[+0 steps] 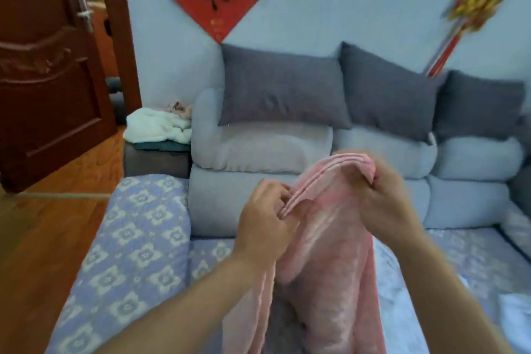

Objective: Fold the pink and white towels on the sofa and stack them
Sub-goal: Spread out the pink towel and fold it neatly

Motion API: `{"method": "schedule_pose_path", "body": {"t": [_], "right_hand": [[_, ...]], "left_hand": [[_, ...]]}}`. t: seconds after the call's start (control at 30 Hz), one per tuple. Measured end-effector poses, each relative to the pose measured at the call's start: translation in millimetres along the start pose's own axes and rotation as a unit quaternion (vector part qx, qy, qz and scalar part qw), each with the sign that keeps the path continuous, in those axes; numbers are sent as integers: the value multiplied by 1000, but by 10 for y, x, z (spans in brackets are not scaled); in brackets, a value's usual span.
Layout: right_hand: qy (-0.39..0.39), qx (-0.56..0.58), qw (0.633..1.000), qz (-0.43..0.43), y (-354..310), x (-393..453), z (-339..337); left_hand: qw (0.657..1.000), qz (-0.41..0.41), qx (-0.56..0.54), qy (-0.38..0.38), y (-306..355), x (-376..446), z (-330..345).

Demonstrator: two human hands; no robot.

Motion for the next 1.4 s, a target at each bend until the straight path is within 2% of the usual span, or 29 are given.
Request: {"method": "schedule_pose_path", "body": {"t": [0.1, 0.17, 0.3, 0.4, 0.47, 0.6, 0.67, 0.77, 0.9, 1.0, 1.07, 1.13, 1.17, 1.23, 1.3, 1.4], "right_hand": [[108, 1, 994, 1, -79, 304, -552], [138, -11, 990, -5, -98, 418, -829], [186, -3, 982, -10, 26, 497, -1263], [224, -15, 975, 0, 285, 519, -1541], [237, -4, 971, 8, 499, 561, -1692], [235, 28, 972, 2, 744, 692, -1866], [227, 23, 974, -11, 838, 757, -1931], [228, -6, 973, -39, 1025, 842, -2033], [214, -3, 975, -60, 1155, 899, -2129], [269, 39, 959, -86, 1157, 840, -2269], [296, 49, 947, -110, 1072, 880, -2313], [264, 0, 956, -126, 1044, 1006, -2217], [246, -25, 959, -136, 1053, 1041, -2153], [229, -45, 960, -157, 1101, 1061, -2090], [216, -61, 960, -167, 1172, 1038, -2118], [211, -65, 964, -145, 1287, 1066, -2175]], "left_hand": [[994, 101, 26, -18, 440, 256, 355], [988, 136, 41, -57, 636, 356, 617], [988, 89, -20, -123, 844, 446, 1047], [990, 46, -42, -123, 799, 476, 1234], [991, 51, 11, -123, 687, 462, 1340], [968, 107, 96, -208, 596, 327, 1780], [972, 99, 92, -190, 663, 313, 1977], [979, 113, 117, -123, 786, 245, 2117], [955, 190, 225, -44, 1073, 79, 2037], [939, 246, 239, 25, 1365, -46, 1850], [939, 215, 269, -19, 1447, -27, 1948], [914, 121, 373, -104, 1270, 108, 2177], [912, 61, 386, -124, 1146, 159, 2250], [927, 2, 363, -94, 1049, 247, 2282], [944, 13, 327, -42, 1077, 261, 2285], [953, 7, 301, -39, 1081, 198, 2404]]}}
Point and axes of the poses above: each hand's wrist, its own x-axis towards the middle knuckle, its own z-axis out of the palm, y = z × x, the point moved 4 cm from there along x, towards the middle knuckle, and after that the axes turned 12 degrees about -x, right-handed, at the moved point
